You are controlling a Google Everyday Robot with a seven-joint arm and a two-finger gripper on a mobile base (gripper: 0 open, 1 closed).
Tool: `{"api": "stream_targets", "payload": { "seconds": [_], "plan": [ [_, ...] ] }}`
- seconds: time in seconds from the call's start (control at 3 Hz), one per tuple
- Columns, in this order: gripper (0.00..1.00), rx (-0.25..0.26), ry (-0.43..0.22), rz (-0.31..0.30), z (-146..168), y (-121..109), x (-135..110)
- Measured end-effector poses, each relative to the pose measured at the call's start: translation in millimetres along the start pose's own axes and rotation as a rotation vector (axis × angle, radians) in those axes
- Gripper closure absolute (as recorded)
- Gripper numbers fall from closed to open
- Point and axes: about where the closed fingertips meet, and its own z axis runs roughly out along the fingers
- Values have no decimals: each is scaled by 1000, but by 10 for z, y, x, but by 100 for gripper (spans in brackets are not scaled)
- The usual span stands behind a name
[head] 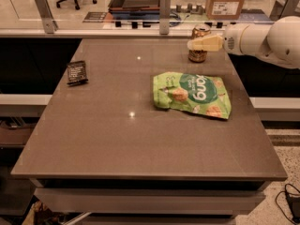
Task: Move orange can near rxbar chocolate
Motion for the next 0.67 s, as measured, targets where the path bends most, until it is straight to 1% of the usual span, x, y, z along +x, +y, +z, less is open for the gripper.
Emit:
{"api": "stream_targets", "payload": {
  "seconds": [0.33,0.67],
  "plan": [
    [0,-28,-37,30,172,6,7],
    [0,-49,-58,49,308,32,28]
  ]
}}
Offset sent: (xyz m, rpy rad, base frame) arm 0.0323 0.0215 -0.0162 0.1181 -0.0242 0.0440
